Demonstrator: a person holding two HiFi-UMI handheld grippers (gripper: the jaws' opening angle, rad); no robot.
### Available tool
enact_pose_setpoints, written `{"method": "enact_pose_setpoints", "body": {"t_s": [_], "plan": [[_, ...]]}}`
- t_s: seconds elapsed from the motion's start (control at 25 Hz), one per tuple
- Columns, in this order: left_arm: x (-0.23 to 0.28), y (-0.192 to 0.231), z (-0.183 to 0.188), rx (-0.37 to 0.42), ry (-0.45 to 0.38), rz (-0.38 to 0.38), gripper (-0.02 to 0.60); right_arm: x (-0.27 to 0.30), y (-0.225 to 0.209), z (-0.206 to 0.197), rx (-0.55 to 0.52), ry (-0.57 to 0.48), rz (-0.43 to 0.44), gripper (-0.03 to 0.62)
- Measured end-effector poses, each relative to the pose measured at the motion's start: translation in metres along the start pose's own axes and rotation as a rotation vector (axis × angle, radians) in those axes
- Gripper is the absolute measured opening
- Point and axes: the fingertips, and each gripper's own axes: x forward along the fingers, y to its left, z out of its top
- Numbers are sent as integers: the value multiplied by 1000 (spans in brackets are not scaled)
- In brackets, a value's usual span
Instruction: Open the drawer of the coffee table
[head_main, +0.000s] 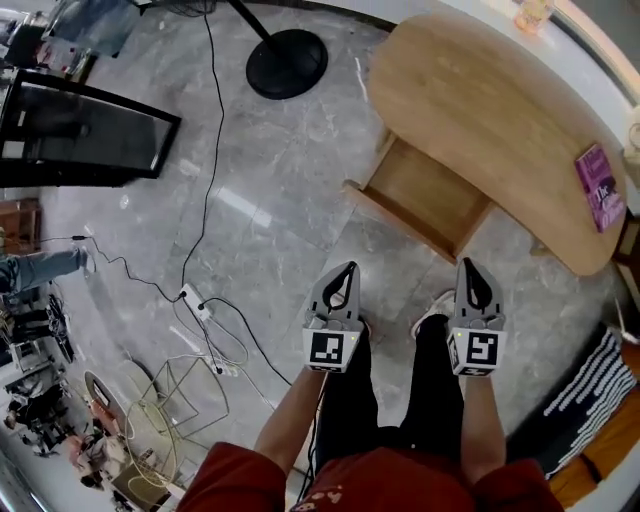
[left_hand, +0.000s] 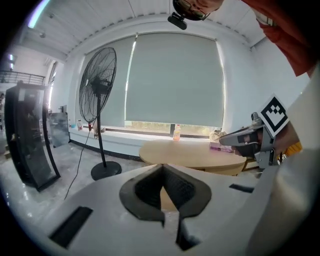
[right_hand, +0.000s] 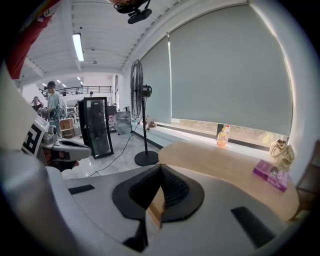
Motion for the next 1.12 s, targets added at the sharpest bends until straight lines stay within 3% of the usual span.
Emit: {"method": "enact_pose_setpoints", "body": {"t_s": [0.44,0.68,0.88,1.12], "plan": [[-71,3,150,40,-69,10,6,-69,16,134,-96,-55,48,-5],[-103,5,193,26,-79,25,6,-90,33,192,-120,-102,74,-5],[-128,15,233,1,-103,88,6,-102,33,238,-84,-124,109,-5],[-146,25,290,26,-170,151,6,-121,30,305,-97,-192,101,-5]]}}
